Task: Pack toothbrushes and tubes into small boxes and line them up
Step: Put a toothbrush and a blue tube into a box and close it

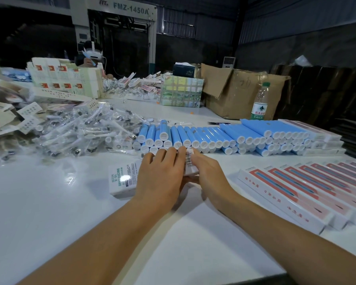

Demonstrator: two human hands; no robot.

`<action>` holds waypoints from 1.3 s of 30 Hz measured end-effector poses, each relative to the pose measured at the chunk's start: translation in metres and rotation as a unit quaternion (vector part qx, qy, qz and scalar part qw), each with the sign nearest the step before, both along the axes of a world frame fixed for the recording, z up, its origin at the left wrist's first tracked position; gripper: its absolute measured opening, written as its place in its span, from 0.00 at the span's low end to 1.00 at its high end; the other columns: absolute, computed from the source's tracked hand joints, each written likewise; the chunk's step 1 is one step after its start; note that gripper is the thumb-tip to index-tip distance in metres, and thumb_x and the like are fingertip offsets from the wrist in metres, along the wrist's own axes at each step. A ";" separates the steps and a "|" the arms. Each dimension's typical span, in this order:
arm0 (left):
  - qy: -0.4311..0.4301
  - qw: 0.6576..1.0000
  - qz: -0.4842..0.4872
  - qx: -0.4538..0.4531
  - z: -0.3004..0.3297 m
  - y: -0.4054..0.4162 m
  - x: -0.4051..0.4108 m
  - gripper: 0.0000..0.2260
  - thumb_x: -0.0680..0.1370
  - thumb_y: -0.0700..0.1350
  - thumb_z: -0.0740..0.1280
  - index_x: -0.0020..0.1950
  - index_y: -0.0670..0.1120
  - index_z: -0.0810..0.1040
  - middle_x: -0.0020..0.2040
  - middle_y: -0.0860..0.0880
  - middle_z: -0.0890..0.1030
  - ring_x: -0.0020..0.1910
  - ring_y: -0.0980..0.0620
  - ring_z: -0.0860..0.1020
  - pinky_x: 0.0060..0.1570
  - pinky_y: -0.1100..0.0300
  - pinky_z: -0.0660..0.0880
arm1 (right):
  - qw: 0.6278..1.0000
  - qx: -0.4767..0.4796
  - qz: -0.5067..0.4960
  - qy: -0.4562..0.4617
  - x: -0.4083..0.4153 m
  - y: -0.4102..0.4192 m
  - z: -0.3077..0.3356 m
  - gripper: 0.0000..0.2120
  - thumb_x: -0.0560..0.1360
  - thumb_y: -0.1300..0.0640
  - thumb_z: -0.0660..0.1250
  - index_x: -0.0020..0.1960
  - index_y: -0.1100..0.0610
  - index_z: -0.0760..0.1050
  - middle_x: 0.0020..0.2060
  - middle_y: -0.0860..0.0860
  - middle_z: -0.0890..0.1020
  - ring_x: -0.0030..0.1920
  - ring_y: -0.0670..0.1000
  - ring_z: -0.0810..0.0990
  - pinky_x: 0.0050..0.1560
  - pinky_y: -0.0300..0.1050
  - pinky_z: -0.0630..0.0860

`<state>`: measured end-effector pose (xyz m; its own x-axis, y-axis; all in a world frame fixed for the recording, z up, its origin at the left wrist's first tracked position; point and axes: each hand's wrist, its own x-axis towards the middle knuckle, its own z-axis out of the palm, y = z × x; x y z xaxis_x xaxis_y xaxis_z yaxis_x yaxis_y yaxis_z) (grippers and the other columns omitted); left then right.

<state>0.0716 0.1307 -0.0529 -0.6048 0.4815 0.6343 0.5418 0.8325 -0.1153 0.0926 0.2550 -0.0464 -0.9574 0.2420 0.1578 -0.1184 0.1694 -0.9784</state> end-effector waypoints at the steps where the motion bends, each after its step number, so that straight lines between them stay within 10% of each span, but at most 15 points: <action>1: -0.010 1.000 0.007 0.003 0.001 0.000 0.000 0.35 0.73 0.62 0.68 0.72 0.43 0.66 0.59 0.45 0.76 0.56 0.45 0.75 0.52 0.51 0.70 | 0.999 0.032 -0.007 0.015 0.001 0.001 0.001 0.20 0.80 0.54 0.59 0.71 0.55 0.69 0.67 0.52 0.74 0.65 0.52 0.74 0.66 0.55 0.71; 5: -0.004 0.998 0.035 0.042 -0.001 -0.001 -0.009 0.32 0.78 0.63 0.56 0.76 0.48 0.52 0.68 0.49 0.66 0.65 0.48 0.66 0.59 0.54 0.62 | 0.993 0.051 -0.082 0.069 0.004 0.007 0.005 0.06 0.76 0.55 0.65 0.44 0.50 0.80 0.42 0.46 0.83 0.42 0.46 0.79 0.44 0.45 0.78; 8: -0.006 0.998 0.034 0.043 0.000 -0.002 -0.009 0.32 0.77 0.63 0.58 0.76 0.48 0.54 0.68 0.50 0.67 0.65 0.48 0.66 0.60 0.54 0.62 | 0.993 -0.099 -0.064 0.000 0.003 0.008 0.011 0.13 0.80 0.50 0.60 0.43 0.53 0.80 0.40 0.52 0.85 0.37 0.48 0.80 0.34 0.42 0.76; 14: -0.008 0.999 0.025 0.036 0.003 0.000 -0.005 0.31 0.78 0.61 0.57 0.76 0.47 0.54 0.68 0.48 0.67 0.65 0.48 0.67 0.58 0.54 0.62 | 0.976 -0.217 0.001 0.001 0.002 0.007 0.012 0.08 0.80 0.58 0.61 0.49 0.58 0.78 0.39 0.54 0.85 0.38 0.51 0.85 0.35 0.45 0.80; 29: 0.082 0.996 0.016 -0.008 0.002 0.000 0.000 0.33 0.61 0.58 0.78 0.59 0.40 0.79 0.45 0.44 0.81 0.41 0.44 0.79 0.38 0.52 0.75 | 0.986 -0.134 -0.095 0.040 0.004 0.006 0.010 0.09 0.76 0.63 0.66 0.39 0.58 0.80 0.38 0.55 0.85 0.39 0.51 0.84 0.37 0.44 0.81; 39: 0.027 0.999 0.042 -0.002 0.000 -0.001 -0.002 0.33 0.75 0.61 0.64 0.74 0.44 0.63 0.62 0.45 0.74 0.58 0.45 0.73 0.53 0.51 0.68 | 0.987 -0.126 -0.100 0.011 0.003 0.008 0.012 0.08 0.74 0.66 0.67 0.44 0.55 0.82 0.37 0.56 0.84 0.31 0.50 0.72 0.31 0.41 0.70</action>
<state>0.0693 0.1300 -0.0526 -0.6080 0.4327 0.6657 0.4623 0.8746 -0.1463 0.0957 0.2625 -0.0349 -0.8834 0.4601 0.0891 -0.1296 -0.0572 -0.9899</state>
